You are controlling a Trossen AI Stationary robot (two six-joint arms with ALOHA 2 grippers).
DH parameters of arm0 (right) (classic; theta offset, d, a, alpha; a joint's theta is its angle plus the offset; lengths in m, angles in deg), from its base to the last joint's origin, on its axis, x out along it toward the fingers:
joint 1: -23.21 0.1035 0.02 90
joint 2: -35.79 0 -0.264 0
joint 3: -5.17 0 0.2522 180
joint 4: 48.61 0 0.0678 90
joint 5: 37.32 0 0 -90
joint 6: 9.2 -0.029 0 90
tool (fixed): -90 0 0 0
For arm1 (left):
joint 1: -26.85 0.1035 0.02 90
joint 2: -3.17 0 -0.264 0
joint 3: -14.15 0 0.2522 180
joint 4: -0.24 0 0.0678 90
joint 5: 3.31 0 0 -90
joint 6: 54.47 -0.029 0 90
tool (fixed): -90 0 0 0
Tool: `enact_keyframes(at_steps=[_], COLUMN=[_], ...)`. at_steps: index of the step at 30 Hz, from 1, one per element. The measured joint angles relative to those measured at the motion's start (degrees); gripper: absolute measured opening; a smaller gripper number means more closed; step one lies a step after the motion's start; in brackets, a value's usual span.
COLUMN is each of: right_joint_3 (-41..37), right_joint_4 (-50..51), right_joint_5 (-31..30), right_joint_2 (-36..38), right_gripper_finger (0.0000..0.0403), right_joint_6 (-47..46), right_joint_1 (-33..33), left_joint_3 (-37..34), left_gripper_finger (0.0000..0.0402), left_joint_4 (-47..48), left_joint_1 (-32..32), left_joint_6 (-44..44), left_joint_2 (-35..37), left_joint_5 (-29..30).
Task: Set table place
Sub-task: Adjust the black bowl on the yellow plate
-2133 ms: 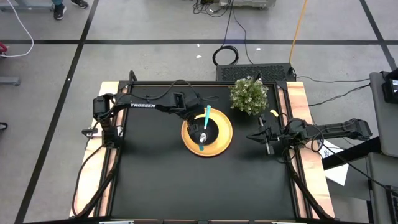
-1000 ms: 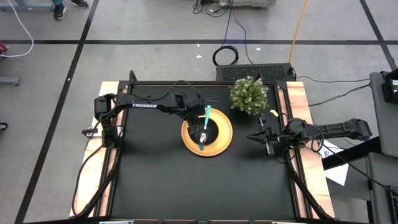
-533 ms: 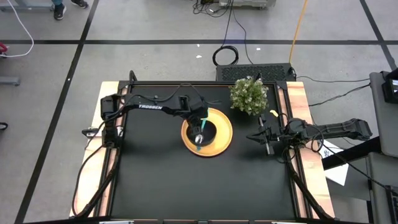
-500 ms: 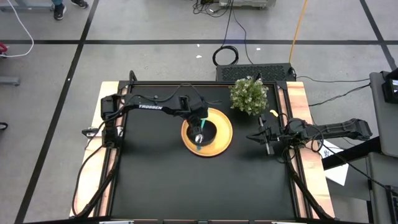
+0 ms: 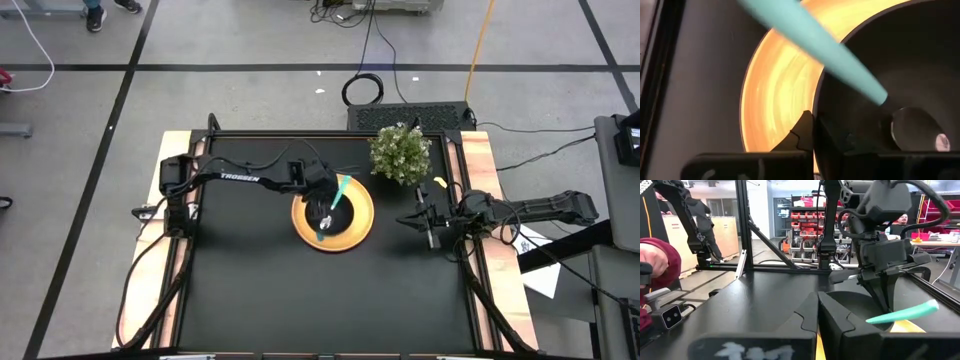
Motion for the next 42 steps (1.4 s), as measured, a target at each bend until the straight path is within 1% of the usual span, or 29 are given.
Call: enact_keyframes(at_steps=[6, 11, 16, 21, 29, 35, 42], right_joint_3=[0.00, 0.01, 0.01, 0.01, 0.01, 0.00, 0.01], right_joint_4=[-0.13, -0.20, -0.20, -0.18, -0.19, -0.20, -0.20], right_joint_5=[0.00, 0.00, 0.00, -0.01, 0.00, 0.00, -0.01], right_joint_2=[0.00, 0.00, -0.02, -0.01, -0.02, -0.02, -0.02], right_gripper_finger=[0.0000, 0.0000, 0.0000, 0.0000, 0.0000, 0.0000, 0.0000], right_joint_6=[0.00, 0.00, -0.01, -0.01, -0.01, -0.02, -0.02], right_joint_1=[0.00, 0.00, 0.00, 0.00, 0.00, 0.00, 0.00], left_joint_3=[-0.07, -0.14, -0.16, -0.16, -0.16, -0.16, -0.16], left_gripper_finger=[0.0007, 0.0013, 0.0007, 0.0021, 0.0025, 0.0046, 0.0099], left_joint_4=[-1.14, -2.04, -4.18, -4.03, -3.88, -3.84, -4.01], left_joint_1=[-0.65, -0.66, -1.00, -1.24, -1.28, -1.24, -0.98], left_joint_6=[-0.13, 0.32, 0.27, 0.02, 0.38, 0.42, 0.60], left_joint_2=[-0.10, -0.16, -0.18, -0.22, -0.22, -0.22, -0.22], left_joint_5=[0.65, 0.64, 0.25, 0.11, -0.50, -0.50, -0.52])
